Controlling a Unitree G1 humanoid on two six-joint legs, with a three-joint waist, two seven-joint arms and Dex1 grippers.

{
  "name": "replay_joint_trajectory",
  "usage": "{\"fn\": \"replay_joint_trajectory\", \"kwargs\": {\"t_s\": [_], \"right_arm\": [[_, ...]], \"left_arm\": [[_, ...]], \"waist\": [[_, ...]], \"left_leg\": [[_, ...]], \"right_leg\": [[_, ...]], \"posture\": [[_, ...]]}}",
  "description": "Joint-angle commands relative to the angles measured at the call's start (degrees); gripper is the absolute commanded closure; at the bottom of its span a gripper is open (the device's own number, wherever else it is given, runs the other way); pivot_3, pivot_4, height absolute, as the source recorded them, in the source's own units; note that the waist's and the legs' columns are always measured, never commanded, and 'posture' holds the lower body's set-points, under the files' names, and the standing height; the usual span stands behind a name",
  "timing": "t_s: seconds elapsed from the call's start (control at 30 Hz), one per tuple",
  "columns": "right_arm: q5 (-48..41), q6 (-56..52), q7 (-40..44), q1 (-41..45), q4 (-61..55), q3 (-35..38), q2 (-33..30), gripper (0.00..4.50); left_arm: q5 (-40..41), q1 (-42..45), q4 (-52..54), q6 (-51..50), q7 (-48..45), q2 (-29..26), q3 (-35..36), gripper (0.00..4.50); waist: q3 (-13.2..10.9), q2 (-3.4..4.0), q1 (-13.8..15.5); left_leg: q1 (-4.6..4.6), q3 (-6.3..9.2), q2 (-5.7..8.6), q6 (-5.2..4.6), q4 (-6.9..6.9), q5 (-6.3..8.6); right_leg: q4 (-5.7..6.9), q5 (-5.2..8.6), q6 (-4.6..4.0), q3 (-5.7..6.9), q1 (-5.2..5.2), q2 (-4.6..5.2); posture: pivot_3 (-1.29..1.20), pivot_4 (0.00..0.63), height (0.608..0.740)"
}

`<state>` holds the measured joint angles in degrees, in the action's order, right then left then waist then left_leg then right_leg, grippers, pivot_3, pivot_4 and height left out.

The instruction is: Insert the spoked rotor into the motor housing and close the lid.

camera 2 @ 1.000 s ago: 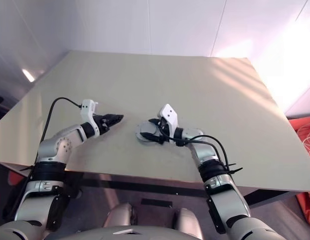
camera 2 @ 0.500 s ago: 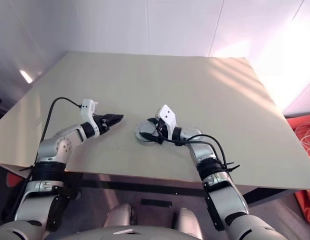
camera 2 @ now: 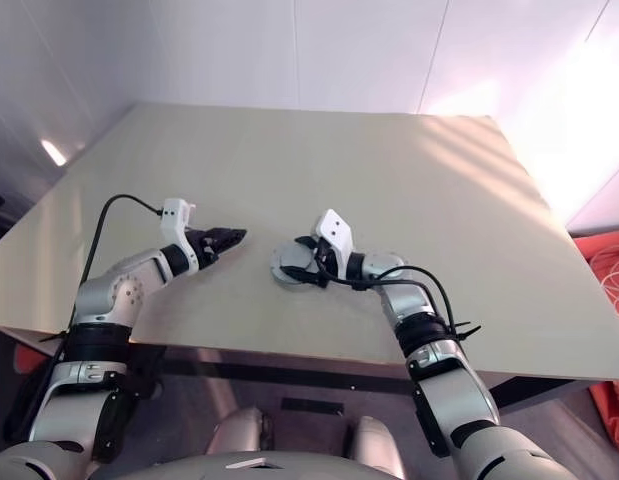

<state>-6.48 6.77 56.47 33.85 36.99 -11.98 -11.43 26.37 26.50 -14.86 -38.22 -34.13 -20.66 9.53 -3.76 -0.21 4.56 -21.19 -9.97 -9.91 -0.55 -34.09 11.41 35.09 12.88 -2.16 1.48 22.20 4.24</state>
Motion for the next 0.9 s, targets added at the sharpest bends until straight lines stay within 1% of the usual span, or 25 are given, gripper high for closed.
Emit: {"fn": "replay_joint_trajectory", "kwargs": {"t_s": [0.03,0.27,0.7,0.9], "right_arm": [[2.07,0.28,-0.58,0.02,2.95,-0.06,-1.49,1.35],[3.18,2.06,-0.39,-0.15,6.47,-0.86,-2.45,1.35],[2.57,0.76,2.68,-0.22,6.28,-1.33,-3.62,1.35],[3.70,1.46,2.03,-0.09,7.09,-1.81,-3.64,1.35]], "left_arm": [[0.57,0.96,2.31,0.67,0.07,-0.52,0.98,1.62],[0.61,0.85,2.43,0.61,0.08,-0.63,1.08,1.62],[0.58,1.04,2.25,0.69,0.25,-0.48,1.11,1.62],[0.69,1.01,2.55,0.58,0.50,-0.32,1.10,1.62]], "waist": [[0.00,0.00,0.00],[0.00,0.00,0.00],[0.01,0.01,0.15],[0.01,0.01,0.25]], "left_leg": [[0.00,0.00,0.00,0.00,0.00,0.00],[0.12,0.01,0.00,0.01,0.00,0.00],[0.11,0.02,0.04,-0.07,0.01,0.04],[0.09,0.02,0.04,-0.13,0.03,0.08]], "right_leg": [[0.00,0.00,0.00,0.00,0.00,0.00],[-0.03,0.00,0.00,0.00,-0.12,0.00],[-0.23,0.00,0.00,0.00,-0.24,0.01],[-0.29,0.00,0.00,0.00,-0.24,0.02]], "posture": [[0.00,0.000,0.740],[0.00,0.000,0.740],[0.00,0.000,0.740],[0.00,0.000,0.740]]}}
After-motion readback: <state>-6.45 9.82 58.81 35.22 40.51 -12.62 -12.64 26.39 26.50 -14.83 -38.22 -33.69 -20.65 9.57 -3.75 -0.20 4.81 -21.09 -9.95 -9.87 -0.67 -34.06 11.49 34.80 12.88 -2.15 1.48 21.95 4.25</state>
